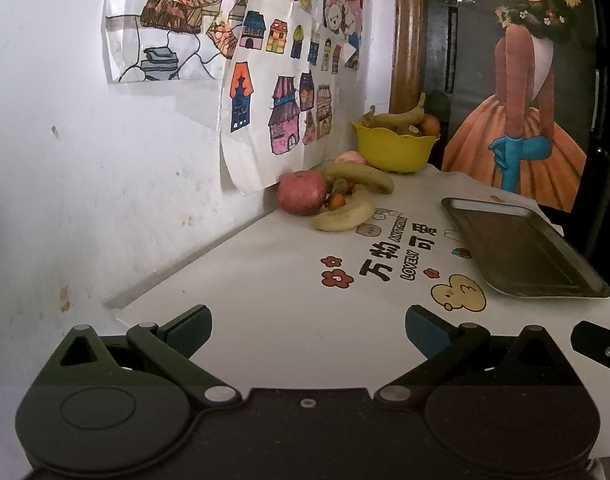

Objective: Organize fruits
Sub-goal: 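Move both tools toward the fruit pile by the wall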

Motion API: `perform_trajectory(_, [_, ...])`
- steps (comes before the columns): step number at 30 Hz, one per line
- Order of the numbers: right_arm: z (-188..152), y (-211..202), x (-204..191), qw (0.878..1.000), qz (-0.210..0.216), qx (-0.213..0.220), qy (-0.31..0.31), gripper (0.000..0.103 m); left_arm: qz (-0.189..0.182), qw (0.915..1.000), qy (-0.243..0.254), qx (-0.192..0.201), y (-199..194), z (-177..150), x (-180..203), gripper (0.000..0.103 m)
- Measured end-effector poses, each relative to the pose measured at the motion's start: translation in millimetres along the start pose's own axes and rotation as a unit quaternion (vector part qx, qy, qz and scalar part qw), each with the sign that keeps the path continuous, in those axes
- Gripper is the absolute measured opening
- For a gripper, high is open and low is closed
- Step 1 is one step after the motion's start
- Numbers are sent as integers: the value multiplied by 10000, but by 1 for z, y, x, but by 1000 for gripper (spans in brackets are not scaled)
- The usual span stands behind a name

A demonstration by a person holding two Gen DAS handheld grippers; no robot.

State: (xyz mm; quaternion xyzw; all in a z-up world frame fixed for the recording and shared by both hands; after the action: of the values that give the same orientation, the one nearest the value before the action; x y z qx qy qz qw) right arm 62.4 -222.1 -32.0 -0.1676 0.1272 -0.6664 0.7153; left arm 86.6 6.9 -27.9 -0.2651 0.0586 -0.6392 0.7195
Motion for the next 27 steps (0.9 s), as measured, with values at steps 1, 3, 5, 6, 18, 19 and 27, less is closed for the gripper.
perform_trajectory(1, [1, 0, -1, 10000, 15, 3, -18, 103, 1, 10000, 12, 3, 1, 2, 0, 102])
perform_trajectory(3, [4, -1, -1, 9999, 83, 26, -54, 103, 8, 10000, 43, -1, 4, 8, -1, 102])
perform_trajectory(5, [11, -2, -1, 9998, 162, 91, -106, 103, -37, 9999, 96, 9, 8, 17, -1, 102])
perform_trajectory(6, [15, -2, -1, 9996, 202, 127, -158, 103, -65, 9999, 135, 33, 10, 24, -1, 102])
perform_trajectory(18, [117, 13, -10, 9810, 1565, 773, -849, 103, -368, 9979, 366, 395, 41, 101, 11, 102])
perform_trajectory(19, [125, 20, -10, 9779, 1690, 804, -927, 103, -395, 9979, 341, 372, 47, 104, 12, 102])
perform_trajectory(27, [133, 91, -21, 9723, 1802, 451, -1420, 103, -569, 9982, 140, -106, 102, 119, 24, 102])
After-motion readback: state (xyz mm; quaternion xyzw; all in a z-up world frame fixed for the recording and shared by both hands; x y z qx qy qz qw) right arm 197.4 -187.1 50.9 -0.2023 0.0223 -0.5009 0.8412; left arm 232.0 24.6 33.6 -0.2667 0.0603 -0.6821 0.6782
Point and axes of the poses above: each gripper's, at about its wrist camera, not at the fingertips, and y roughly the way its jaws point, x to its right, z to its top, the point moved 6 cm from there along y, roughly the way its jaws point, and after that the axes turned 14 degrees about -y, right-handed, at the moved point
